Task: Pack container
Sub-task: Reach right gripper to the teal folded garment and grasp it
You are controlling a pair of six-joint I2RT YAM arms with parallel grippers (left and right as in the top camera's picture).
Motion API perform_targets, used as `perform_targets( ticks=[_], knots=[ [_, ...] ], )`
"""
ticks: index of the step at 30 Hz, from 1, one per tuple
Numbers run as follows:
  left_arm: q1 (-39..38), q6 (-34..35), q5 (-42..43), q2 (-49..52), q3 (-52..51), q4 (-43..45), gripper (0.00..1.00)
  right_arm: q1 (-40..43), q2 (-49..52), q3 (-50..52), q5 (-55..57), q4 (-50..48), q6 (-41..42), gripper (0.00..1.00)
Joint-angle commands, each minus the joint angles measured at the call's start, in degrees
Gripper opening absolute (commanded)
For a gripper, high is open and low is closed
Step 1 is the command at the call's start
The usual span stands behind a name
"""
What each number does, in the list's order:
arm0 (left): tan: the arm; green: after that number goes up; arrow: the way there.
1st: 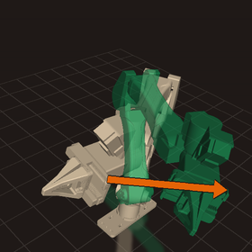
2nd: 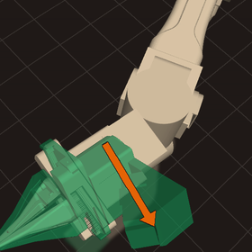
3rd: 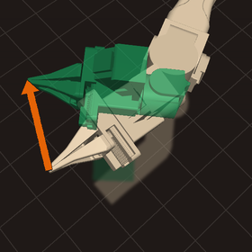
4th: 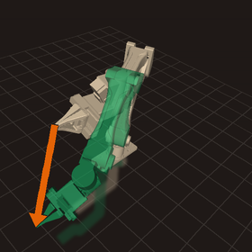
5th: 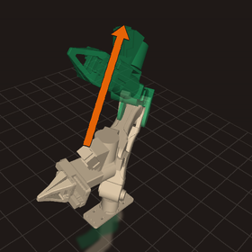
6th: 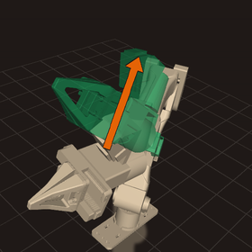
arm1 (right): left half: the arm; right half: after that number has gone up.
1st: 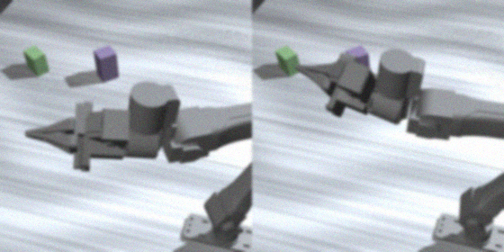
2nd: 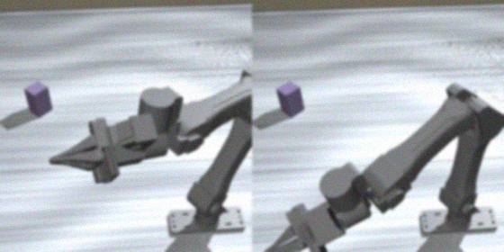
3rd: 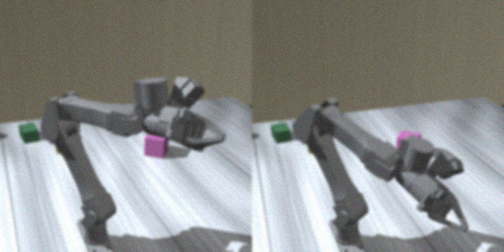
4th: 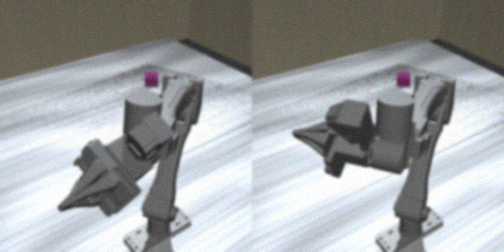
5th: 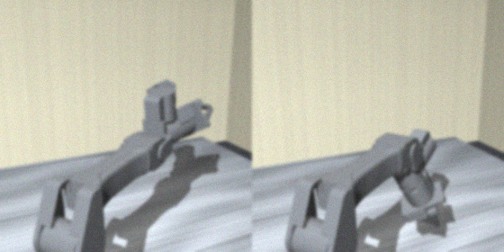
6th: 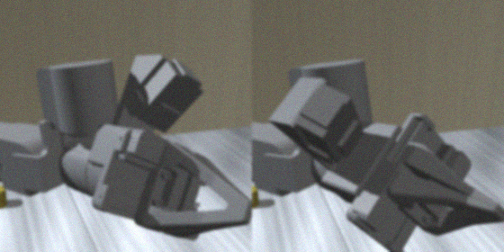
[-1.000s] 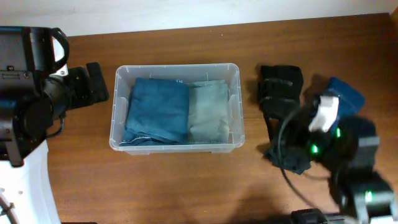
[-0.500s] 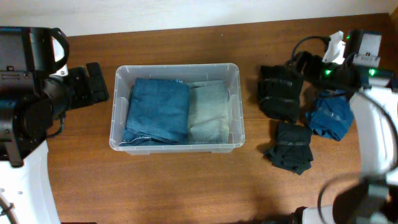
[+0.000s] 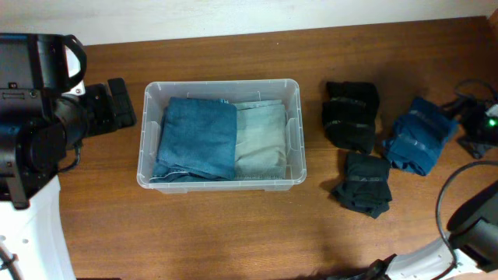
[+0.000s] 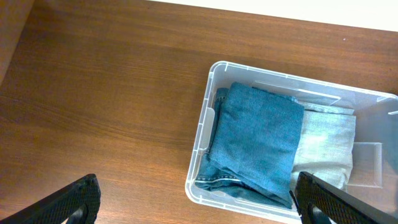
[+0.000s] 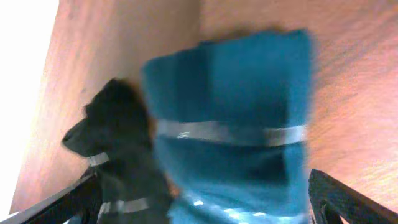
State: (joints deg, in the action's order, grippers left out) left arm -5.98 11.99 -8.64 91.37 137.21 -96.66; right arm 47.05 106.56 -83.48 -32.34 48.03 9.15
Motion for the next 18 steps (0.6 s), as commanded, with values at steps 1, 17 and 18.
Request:
perform_targets(
  ticks=[1,17,18],
  knots=[
    [0.2,0.3,-0.6,-0.8,-0.1,0.0,1.0,0.9,4.1,-1.0,-0.9,0.2,-3.2,0.98],
    [0.2,0.3,-0.7,-0.8,-0.1,0.0,1.0,-1.1,16.6,-1.0,0.4,0.7,-8.3,0.43],
    [0.2,0.3,-0.6,-0.8,-0.1,0.0,1.0,-1.1,16.1,-1.0,0.4,0.9,-8.2,0.31]
  ],
)
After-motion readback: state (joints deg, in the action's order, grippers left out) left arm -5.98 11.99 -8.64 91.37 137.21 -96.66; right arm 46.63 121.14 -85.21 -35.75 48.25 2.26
